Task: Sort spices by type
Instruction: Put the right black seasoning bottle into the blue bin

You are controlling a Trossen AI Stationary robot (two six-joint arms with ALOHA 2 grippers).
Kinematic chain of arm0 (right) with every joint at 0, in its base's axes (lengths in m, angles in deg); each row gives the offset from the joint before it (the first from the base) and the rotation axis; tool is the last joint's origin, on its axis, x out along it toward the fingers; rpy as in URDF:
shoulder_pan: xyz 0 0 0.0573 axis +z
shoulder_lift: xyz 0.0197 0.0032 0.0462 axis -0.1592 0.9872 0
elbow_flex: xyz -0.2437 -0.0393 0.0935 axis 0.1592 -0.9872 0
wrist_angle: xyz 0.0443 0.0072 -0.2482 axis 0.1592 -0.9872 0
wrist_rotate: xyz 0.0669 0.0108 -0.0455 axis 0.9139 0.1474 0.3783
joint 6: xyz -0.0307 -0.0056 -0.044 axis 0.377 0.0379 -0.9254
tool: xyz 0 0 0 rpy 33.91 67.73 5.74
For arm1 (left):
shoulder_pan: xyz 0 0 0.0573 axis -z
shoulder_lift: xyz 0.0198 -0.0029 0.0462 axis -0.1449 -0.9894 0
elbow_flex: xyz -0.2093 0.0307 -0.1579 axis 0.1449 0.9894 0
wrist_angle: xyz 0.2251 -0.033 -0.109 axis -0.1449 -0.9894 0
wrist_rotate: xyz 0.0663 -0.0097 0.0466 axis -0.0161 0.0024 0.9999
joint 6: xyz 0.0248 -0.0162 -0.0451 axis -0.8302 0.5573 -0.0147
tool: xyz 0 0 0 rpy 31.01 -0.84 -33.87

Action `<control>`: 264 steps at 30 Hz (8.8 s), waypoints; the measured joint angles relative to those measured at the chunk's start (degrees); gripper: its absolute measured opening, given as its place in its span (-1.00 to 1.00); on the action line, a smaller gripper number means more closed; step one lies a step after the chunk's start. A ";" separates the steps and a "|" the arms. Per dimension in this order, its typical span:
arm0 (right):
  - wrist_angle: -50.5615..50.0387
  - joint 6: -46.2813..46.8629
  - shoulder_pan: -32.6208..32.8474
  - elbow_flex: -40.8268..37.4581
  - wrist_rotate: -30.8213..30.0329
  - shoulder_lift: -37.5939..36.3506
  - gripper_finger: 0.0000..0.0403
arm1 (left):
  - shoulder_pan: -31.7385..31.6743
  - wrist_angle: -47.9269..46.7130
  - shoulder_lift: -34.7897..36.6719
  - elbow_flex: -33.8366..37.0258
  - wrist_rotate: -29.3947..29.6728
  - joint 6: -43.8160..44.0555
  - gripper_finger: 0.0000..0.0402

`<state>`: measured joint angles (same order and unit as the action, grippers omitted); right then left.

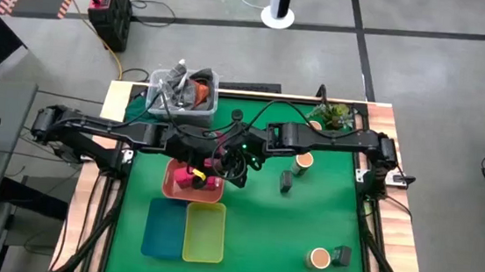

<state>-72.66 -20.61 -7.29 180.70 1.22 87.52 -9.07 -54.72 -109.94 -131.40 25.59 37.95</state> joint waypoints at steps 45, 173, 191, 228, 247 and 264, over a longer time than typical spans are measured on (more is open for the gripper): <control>-6.62 -4.94 -10.78 -0.02 -3.76 -5.84 0.51 | 46.46 -21.23 19.71 11.18 35.78 53.88 -0.23; -13.24 7.43 13.51 -0.04 -19.56 -13.40 0.51 | 35.91 -26.75 -20.07 -1.79 0.07 64.98 0.12; -13.26 6.99 13.53 -0.04 -19.58 -13.40 0.51 | 35.58 -27.42 -19.13 -1.58 3.34 63.34 -0.06; -13.49 7.03 13.53 -0.04 -19.56 -13.40 0.51 | 61.90 -41.59 -23.30 -1.60 70.70 97.87 -0.01; -17.39 4.38 13.48 -0.02 -17.95 -13.40 0.51 | 60.33 -41.90 -27.67 0.11 78.02 96.45 -0.01; -19.08 4.46 14.20 -0.02 -17.29 -13.42 0.51 | 58.34 -41.35 -31.49 0.13 75.61 95.98 0.10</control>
<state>-91.73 -16.15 6.91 180.68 -16.07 74.10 49.27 -96.08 -141.43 -131.27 101.20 133.93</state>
